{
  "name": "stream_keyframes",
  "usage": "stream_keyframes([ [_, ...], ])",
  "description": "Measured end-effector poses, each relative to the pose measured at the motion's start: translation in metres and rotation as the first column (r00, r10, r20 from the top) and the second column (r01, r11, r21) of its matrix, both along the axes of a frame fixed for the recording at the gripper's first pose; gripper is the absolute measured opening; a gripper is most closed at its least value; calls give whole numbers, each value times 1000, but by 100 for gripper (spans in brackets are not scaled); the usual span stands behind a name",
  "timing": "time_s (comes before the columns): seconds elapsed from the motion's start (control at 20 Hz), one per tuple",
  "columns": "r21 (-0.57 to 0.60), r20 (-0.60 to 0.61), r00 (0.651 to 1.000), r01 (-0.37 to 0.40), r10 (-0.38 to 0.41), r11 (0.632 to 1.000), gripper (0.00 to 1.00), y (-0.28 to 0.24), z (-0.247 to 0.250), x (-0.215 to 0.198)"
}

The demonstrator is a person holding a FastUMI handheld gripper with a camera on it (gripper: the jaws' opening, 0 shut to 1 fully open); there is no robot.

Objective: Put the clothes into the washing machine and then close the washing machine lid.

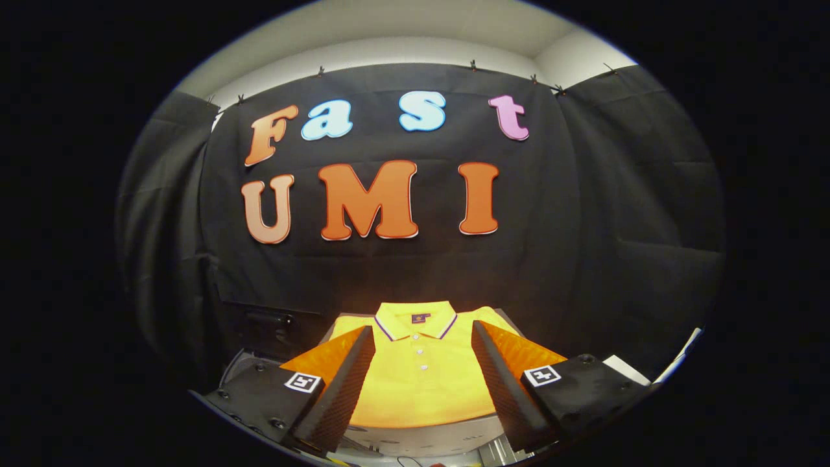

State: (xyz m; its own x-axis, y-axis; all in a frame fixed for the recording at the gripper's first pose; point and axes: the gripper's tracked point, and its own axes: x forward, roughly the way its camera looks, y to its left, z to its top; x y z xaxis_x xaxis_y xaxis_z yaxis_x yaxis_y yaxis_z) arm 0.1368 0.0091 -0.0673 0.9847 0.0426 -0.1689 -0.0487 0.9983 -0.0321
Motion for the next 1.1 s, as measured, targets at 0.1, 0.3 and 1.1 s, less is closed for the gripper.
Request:
stream_keyframes([
  [0.1, 15, -52, 999, 1, 0, 1000, 98, 2, -17, 35],
  [0.3, 9, -186, 982, 32, -30, 999, 98, -6, -66, 92],
  [1.1, -17, -538, 838, 97, -90, 995, 97, -13, -143, 130],
])
